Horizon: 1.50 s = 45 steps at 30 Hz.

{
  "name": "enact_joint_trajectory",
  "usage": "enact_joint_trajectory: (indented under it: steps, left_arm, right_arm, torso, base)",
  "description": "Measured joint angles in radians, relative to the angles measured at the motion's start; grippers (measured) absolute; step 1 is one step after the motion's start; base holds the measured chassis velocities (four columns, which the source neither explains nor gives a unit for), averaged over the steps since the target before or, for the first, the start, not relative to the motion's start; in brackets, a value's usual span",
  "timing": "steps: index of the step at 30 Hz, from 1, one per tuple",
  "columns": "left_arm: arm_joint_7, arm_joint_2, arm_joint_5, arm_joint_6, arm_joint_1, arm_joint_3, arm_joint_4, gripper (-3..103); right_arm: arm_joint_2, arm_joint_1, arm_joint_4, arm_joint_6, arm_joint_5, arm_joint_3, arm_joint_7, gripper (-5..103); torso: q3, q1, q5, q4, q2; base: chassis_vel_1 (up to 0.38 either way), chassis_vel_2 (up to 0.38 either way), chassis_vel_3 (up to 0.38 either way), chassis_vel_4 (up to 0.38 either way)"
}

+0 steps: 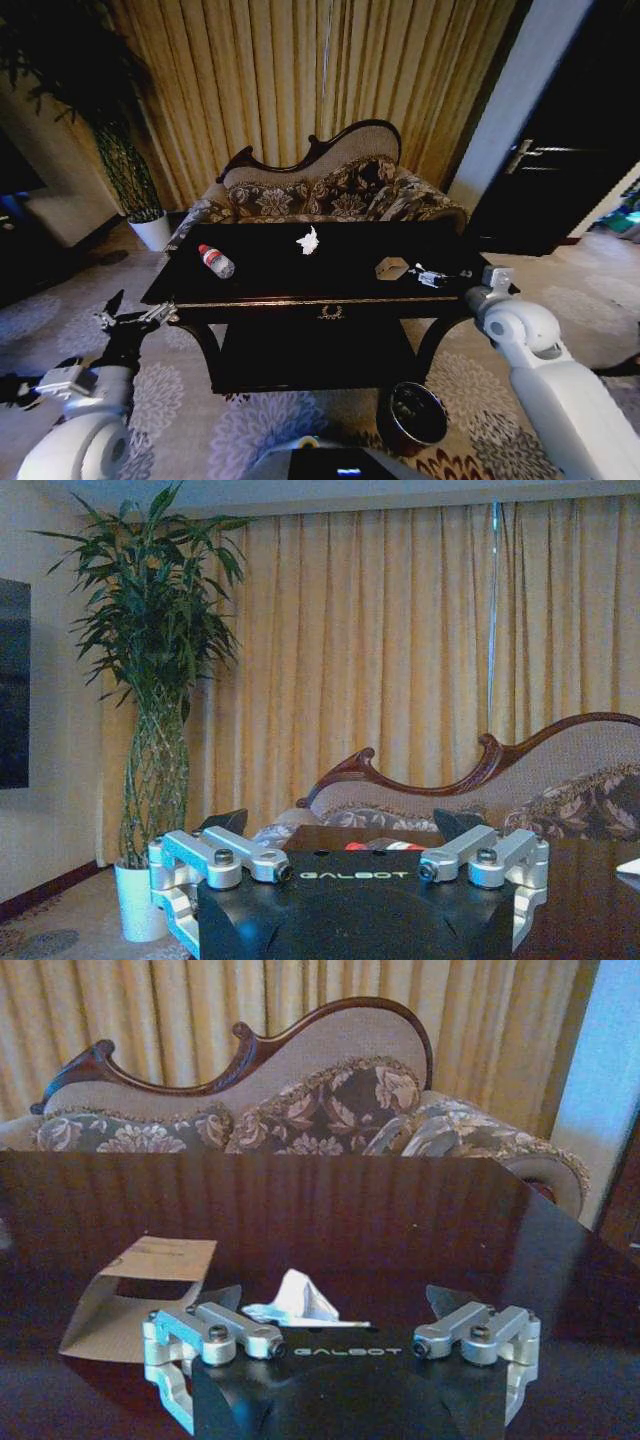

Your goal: Move to the front of the table and place the trash on the table into the trash bin.

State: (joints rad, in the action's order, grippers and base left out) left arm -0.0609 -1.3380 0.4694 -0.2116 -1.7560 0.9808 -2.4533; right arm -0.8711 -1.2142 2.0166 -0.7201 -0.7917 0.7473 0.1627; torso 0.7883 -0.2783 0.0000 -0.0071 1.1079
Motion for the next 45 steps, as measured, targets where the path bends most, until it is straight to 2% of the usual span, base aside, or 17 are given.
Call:
enact_joint_trajectory:
  steps: [26,36,37,38,40,41,43,44,45]
  left_arm:
    - [0.001,0.000,-0.001,0.000,0.001,-0.003,-0.005,100]
    - [0.001,0.004,0.001,0.000,0.003,-0.003,-0.005,100]
    - [0.000,0.005,0.003,0.000,0.004,-0.002,-0.005,100]
    - [0.000,0.005,0.003,0.000,0.004,-0.002,-0.005,100]
    - [0.000,0.007,0.004,0.000,0.006,-0.002,-0.005,100]
    - [0.000,0.007,0.004,0.000,0.006,-0.002,-0.005,100]
    - [-0.001,0.007,0.004,-0.001,0.007,-0.005,-0.006,100]
    - [-0.001,0.007,0.004,-0.001,0.007,-0.005,-0.006,100]
    - [-0.001,0.007,0.004,-0.001,0.008,-0.007,-0.006,100]
  right_arm:
    - [-0.008,0.050,-0.098,0.011,0.026,-0.048,-0.004,100]
    - [-0.031,0.044,-0.099,0.020,0.069,-0.069,-0.004,101]
    - [-0.033,0.043,-0.101,0.030,0.083,-0.072,-0.004,96]
    - [-0.033,0.043,-0.101,0.030,0.083,-0.072,-0.004,96]
    - [-0.034,0.038,-0.103,0.045,0.114,-0.075,-0.004,86]
    - [-0.034,0.038,-0.103,0.045,0.114,-0.075,-0.004,86]
    - [-0.033,0.033,-0.103,0.050,0.121,-0.075,-0.004,75]
    - [-0.033,0.033,-0.103,0.050,0.121,-0.075,-0.004,75]
    - [-0.033,0.031,-0.103,0.053,0.123,-0.074,-0.004,70]
  torso:
    - [0.000,0.000,0.0000,0.0000,0.000]
    - [0.000,0.000,-0.0001,0.0000,0.000]
    - [0.000,0.000,-0.0001,0.0000,0.000]
    - [0.000,0.000,-0.0001,0.0000,0.000]
    - [0.000,0.000,0.0000,0.0000,0.000]
    - [0.000,0.000,0.0000,0.0000,0.000]
    - [0.000,0.000,-0.0001,0.0000,0.000]
    - [0.000,0.000,-0.0001,0.0000,0.000]
    - [0.000,0.000,-0.0001,0.0000,0.000]
  base:
    - [0.000,0.000,0.000,0.000]
    - [0.000,0.000,0.000,0.000]
    - [0.000,0.000,0.000,0.000]
    - [0.000,0.000,0.000,0.000]
    - [0.000,0.000,0.000,0.000]
    - [0.000,0.000,0.000,0.000]
    - [0.000,0.000,0.000,0.000]
    - [0.000,0.000,0.000,0.000]
    - [0.000,0.000,0.000,0.000]
